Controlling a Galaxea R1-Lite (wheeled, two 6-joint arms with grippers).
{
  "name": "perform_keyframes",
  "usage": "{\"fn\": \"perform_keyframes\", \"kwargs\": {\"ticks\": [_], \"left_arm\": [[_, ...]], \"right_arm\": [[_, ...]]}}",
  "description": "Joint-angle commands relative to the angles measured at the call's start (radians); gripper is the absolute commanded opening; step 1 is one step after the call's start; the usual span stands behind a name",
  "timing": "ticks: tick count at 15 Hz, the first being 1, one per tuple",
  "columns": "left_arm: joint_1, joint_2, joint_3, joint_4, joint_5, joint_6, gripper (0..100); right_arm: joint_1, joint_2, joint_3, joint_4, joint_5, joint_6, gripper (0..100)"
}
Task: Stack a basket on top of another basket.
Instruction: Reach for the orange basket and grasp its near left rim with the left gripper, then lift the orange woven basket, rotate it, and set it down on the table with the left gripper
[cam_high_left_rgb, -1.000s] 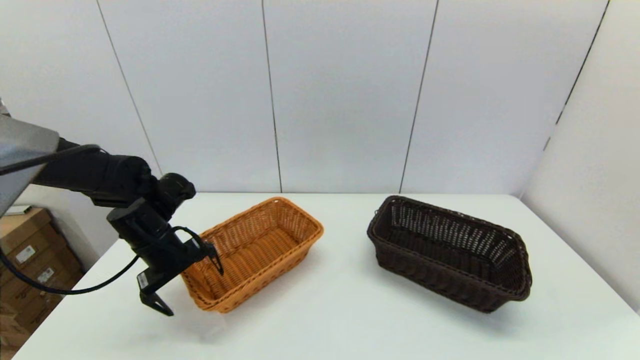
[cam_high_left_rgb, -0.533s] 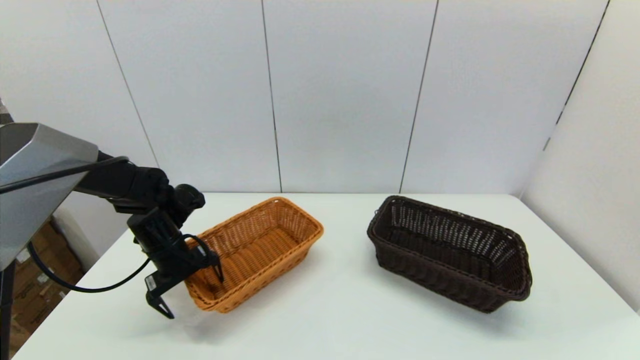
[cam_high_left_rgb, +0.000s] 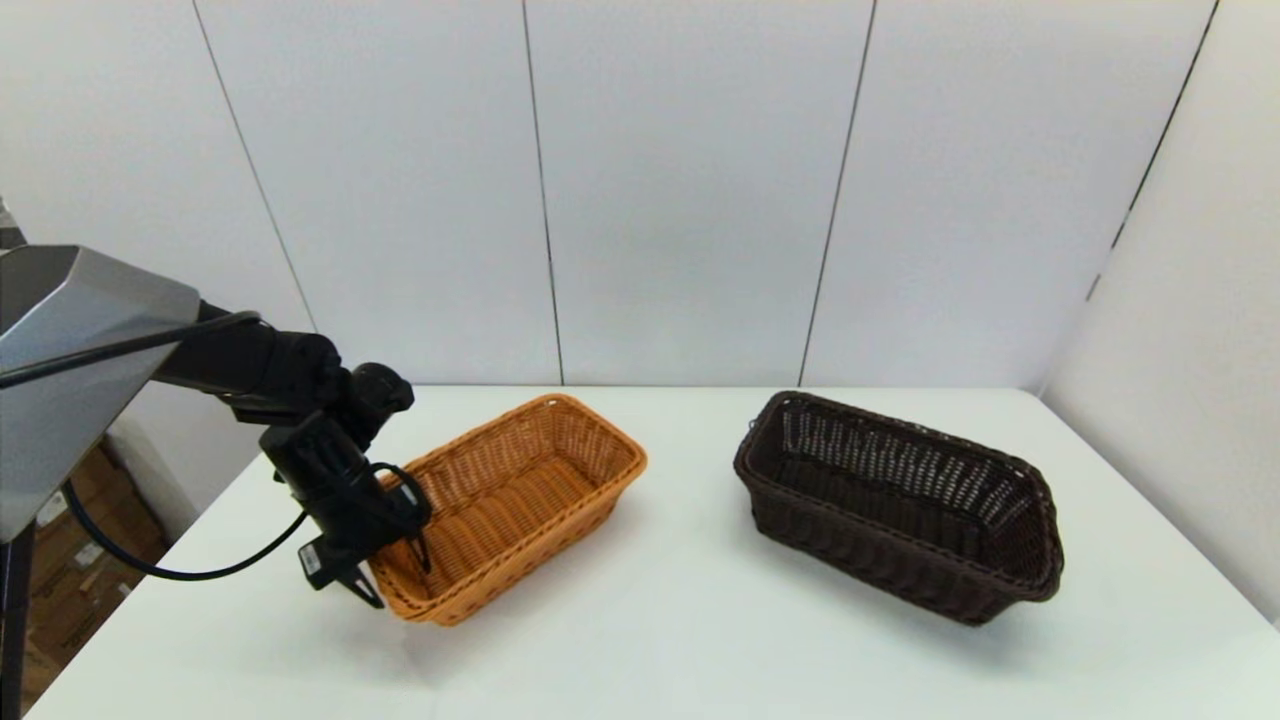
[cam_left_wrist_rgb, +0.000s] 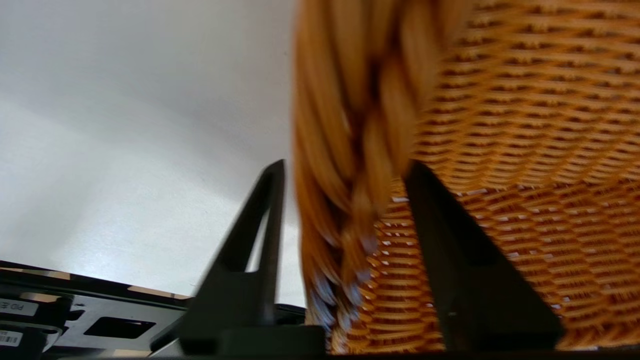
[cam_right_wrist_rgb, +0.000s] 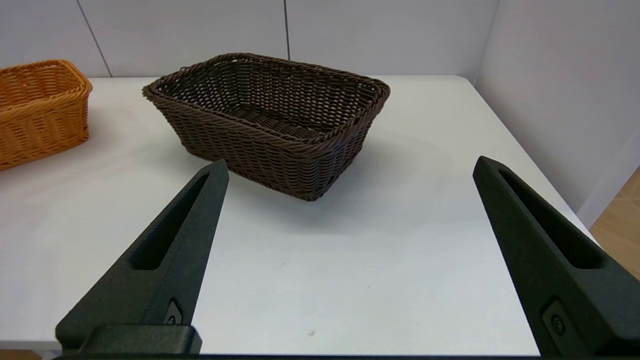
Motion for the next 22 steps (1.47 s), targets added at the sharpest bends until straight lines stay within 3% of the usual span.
{"fn": "perform_keyframes", "kwargs": {"ticks": [1,4,7,15,19,22], "left_arm": [[0.000,-0.010,0.000,0.007,-0.017,-0.004,0],[0.002,-0.014,0.000,0.007,-0.023,-0.004,0],[0.029,-0.085,0.001,0.013,-0.144,0.062,0],[0.074,-0.203,-0.160,0.146,-0.174,0.185,0],[0.091,-0.164,-0.359,0.313,-0.172,0.358,0],[0.089,-0.100,-0.491,0.453,-0.172,0.591,0]], "right_arm": [[0.000,0.001,0.000,-0.001,0.000,0.001,100],[0.000,0.001,0.000,-0.001,0.000,0.001,100],[0.000,0.001,0.000,-0.001,0.000,0.000,100],[0.000,-0.001,0.000,-0.001,0.000,0.001,100],[0.000,0.001,0.000,-0.001,0.000,0.001,100],[0.000,0.001,0.000,-0.001,0.000,0.001,100]]}}
